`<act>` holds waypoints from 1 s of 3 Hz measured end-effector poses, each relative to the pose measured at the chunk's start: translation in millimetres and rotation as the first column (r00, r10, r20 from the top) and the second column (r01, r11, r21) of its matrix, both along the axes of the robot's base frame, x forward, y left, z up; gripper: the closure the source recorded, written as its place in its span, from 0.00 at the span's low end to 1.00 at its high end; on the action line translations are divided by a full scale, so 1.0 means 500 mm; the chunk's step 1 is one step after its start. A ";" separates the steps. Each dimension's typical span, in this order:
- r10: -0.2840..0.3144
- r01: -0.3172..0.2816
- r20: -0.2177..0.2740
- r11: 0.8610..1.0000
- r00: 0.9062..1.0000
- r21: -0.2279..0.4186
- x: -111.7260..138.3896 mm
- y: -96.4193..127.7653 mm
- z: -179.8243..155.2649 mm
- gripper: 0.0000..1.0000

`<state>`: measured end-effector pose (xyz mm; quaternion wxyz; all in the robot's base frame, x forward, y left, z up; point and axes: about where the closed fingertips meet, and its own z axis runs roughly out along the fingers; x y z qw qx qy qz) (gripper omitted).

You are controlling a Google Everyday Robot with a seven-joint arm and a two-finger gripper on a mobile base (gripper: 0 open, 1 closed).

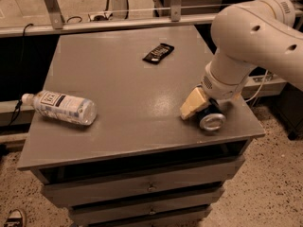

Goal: Pick pepsi can

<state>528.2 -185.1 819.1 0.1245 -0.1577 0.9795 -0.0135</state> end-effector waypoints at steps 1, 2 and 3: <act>-0.004 0.004 -0.001 1.000 1.000 0.003 0.000 0.000 0.009 0.40; 0.008 -0.008 0.001 1.000 1.000 0.022 0.003 0.006 0.011 0.63; 0.008 -0.008 0.001 1.000 1.000 0.022 0.003 0.006 0.020 0.87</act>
Offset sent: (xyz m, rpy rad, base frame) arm 0.0241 0.0536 -0.0164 0.3497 -0.0314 0.2255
